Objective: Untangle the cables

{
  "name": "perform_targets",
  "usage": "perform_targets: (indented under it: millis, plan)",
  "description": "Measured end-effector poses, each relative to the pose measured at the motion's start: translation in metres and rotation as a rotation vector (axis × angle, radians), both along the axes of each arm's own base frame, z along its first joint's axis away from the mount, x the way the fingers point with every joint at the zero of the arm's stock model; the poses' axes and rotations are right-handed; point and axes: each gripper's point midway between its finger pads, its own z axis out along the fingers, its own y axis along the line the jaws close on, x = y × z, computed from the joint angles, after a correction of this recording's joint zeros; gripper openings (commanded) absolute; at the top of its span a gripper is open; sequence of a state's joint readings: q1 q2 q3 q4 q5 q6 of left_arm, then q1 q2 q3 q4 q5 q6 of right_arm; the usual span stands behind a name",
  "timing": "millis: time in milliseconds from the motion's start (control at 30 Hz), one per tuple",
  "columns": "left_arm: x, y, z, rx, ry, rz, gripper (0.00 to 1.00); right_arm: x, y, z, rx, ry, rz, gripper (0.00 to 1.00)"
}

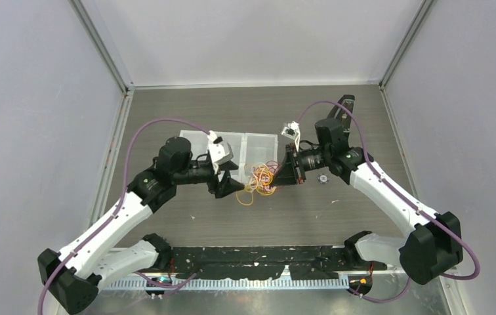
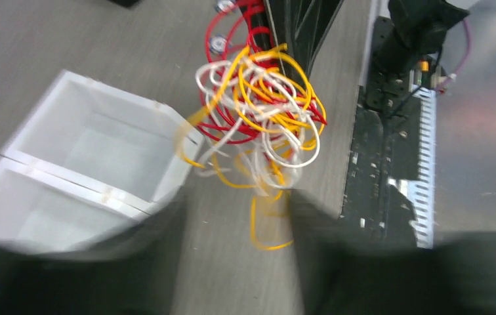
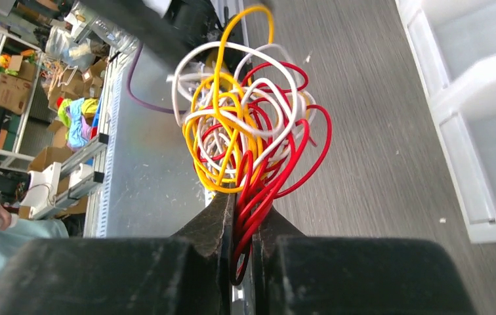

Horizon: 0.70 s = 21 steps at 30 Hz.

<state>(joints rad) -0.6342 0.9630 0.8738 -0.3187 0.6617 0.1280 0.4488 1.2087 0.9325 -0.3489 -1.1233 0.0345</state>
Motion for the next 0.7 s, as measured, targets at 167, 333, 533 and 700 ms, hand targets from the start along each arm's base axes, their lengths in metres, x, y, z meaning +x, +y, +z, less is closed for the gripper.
perform_targets:
  millis: [167,333,533,700]
  plan:
    - [-0.008,-0.007,0.025,-0.052,-0.083,0.031,0.93,-0.006,-0.007,-0.019,-0.041,0.115,-0.044,0.05]
    - [0.007,-0.027,0.016,-0.034,0.002,0.088,0.76,-0.012,-0.005,-0.022,-0.047,0.154,-0.039,0.06]
    - [0.018,-0.034,-0.022,0.045,0.155,0.13,0.17,-0.015,-0.007,-0.028,-0.072,0.131,-0.026,0.05]
    - [0.017,-0.019,-0.022,-0.016,0.3,0.132,0.0,-0.014,-0.016,-0.029,-0.116,0.044,-0.017,0.05]
